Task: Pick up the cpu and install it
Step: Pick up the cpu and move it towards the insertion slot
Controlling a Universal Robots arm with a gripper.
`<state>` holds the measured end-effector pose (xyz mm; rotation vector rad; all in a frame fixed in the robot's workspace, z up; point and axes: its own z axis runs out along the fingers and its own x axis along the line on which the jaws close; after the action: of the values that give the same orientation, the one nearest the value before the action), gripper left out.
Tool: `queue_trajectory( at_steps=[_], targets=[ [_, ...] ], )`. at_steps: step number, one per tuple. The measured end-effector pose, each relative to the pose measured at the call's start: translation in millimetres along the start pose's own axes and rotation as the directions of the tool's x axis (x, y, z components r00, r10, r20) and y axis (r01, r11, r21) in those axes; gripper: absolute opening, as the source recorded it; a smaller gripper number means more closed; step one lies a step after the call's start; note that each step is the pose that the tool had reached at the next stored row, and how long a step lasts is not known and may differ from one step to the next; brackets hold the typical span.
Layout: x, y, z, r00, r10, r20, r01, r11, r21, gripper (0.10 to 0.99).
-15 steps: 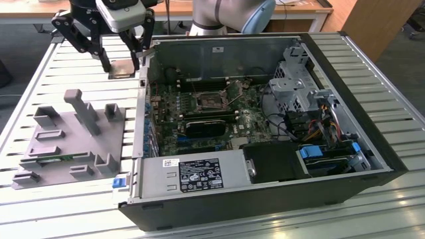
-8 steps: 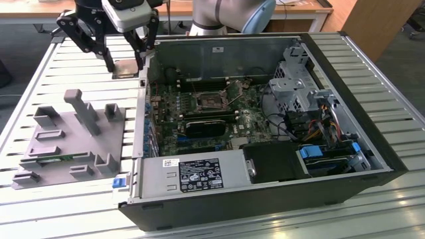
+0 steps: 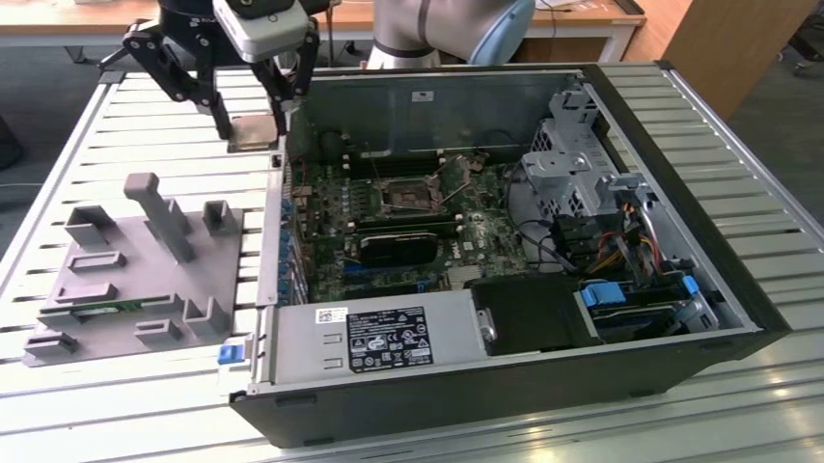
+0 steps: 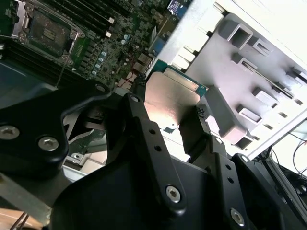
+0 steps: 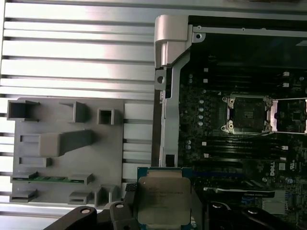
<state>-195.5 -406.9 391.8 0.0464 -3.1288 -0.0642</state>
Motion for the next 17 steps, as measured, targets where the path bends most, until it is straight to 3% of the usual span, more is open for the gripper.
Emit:
queue_trajectory(
  at_steps=[8,17],
  targets=[
    [-17.7,10.9,1.0,1.0,0.0,0.0,0.0,1.0,0.0,0.533],
    [-35.9,13.7,1.4,1.0,0.0,0.0001,0.0,1.0,0.0,0.533]
  ],
)
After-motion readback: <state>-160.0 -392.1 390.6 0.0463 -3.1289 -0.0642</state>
